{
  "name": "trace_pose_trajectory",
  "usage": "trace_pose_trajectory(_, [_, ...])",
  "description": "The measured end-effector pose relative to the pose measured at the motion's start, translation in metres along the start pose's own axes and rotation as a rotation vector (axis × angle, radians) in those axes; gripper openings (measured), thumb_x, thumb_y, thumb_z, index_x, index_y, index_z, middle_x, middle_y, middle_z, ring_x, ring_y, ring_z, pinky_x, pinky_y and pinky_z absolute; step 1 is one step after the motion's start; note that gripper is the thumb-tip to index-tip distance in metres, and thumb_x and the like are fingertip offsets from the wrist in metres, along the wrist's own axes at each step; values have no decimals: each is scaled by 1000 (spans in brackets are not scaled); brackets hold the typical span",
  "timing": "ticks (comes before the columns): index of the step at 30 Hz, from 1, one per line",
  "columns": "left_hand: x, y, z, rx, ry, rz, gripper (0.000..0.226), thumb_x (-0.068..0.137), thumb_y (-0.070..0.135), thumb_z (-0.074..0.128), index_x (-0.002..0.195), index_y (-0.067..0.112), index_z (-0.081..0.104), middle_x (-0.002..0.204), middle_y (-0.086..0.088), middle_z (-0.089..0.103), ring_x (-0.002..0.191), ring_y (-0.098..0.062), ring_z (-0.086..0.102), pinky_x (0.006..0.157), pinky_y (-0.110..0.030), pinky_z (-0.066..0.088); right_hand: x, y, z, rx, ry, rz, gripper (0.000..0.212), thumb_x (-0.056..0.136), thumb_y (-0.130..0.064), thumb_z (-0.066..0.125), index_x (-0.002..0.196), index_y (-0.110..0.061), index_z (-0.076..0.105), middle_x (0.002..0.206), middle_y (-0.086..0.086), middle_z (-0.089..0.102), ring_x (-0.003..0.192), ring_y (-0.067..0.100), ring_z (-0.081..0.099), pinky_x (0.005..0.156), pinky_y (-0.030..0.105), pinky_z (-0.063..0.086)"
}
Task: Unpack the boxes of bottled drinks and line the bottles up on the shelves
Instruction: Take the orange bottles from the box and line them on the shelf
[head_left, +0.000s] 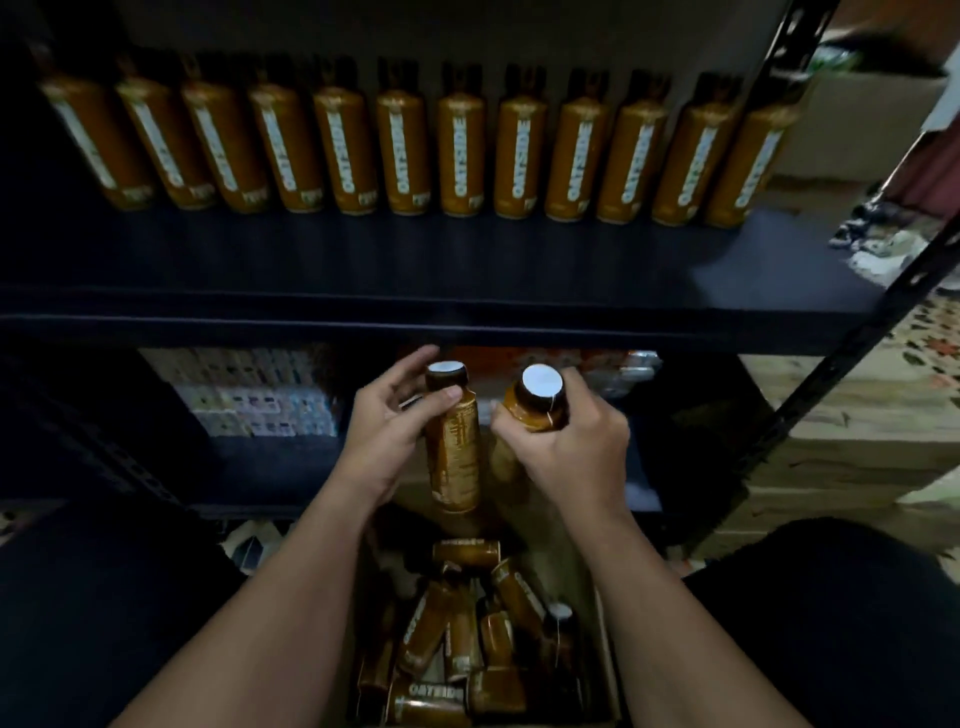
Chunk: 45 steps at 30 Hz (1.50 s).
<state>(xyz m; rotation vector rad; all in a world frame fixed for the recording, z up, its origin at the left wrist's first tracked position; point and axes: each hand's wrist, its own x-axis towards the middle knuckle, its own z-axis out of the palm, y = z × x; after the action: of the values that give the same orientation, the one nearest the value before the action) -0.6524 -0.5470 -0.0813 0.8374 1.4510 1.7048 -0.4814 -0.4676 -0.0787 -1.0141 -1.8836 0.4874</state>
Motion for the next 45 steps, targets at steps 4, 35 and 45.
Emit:
trace_pose_trajectory(4, [-3, 31, 8, -1, -93, 20, 35, 91, 20, 72, 124, 12, 70, 116, -13, 75, 115, -34, 69, 99, -48, 55, 42, -40, -28, 114, 134, -99, 45, 74, -56, 75, 83, -15, 58, 72, -7, 62, 65, 9, 60, 61, 28, 51])
trace_pose_trajectory(35, [136, 145, 26, 92, -182, 474, 45, 103, 23, 49, 147, 27, 46, 133, 9, 67, 124, -8, 63, 90, -22, 56, 190, -54, 16, 292, 15, -99, 64, 81, -61, 69, 132, -26, 55, 120, -10, 58, 111, -2, 56, 86, 5, 46])
trace_pose_trajectory(45, [135, 125, 10, 333, -54, 469, 87, 77, 44, 80, 151, 50, 35, 150, 19, 48, 134, -4, 52, 103, -34, 52, 184, -44, 9, 388, -285, -7, 100, 81, -30, 80, 154, -48, 14, 146, -18, 45, 131, 0, 46, 107, 37, 46])
